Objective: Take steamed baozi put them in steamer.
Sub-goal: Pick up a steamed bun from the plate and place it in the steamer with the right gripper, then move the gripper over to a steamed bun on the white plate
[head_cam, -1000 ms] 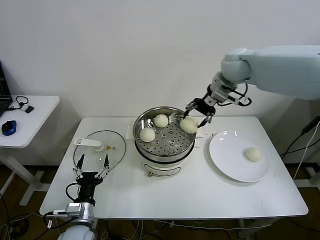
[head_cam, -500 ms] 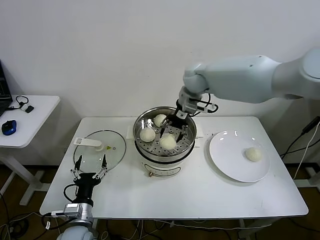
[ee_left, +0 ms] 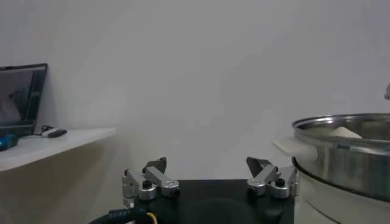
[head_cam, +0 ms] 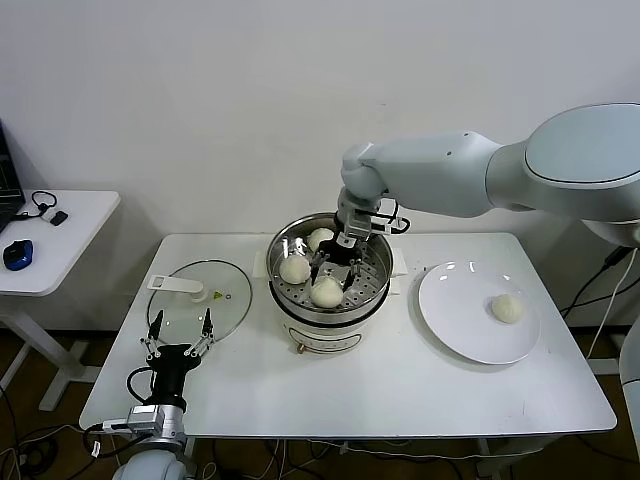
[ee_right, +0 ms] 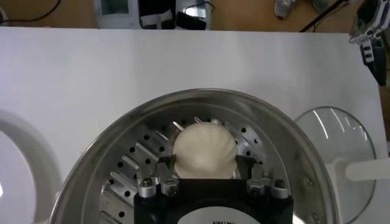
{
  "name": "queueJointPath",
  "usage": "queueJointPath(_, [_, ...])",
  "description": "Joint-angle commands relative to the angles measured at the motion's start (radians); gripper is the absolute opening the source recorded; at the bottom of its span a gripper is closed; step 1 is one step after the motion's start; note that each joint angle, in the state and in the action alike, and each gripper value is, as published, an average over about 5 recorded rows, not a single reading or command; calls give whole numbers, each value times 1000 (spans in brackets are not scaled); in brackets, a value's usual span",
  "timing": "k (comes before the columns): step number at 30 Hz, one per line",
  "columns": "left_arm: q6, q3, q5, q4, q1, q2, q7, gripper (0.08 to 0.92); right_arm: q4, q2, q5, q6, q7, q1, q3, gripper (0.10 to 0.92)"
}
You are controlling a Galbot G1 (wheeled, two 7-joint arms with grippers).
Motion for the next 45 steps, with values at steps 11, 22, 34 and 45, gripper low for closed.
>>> queueJointPath(11, [10, 6, 2, -23, 8, 2, 5, 823, 25, -5, 123, 49, -43, 69, -49, 803])
queueJointPath(22, [16, 7, 0, -38, 13, 8, 7, 823, 180, -189, 263, -399, -96, 292, -254, 823])
queueJointPath(34, [15, 26, 5, -20, 7, 2, 10, 823, 154, -451, 197, -744, -253, 290, -310, 823])
queueJointPath(45, [13, 20, 6, 0, 4, -1, 15, 823, 38, -607, 111, -888, -243, 81, -176, 823])
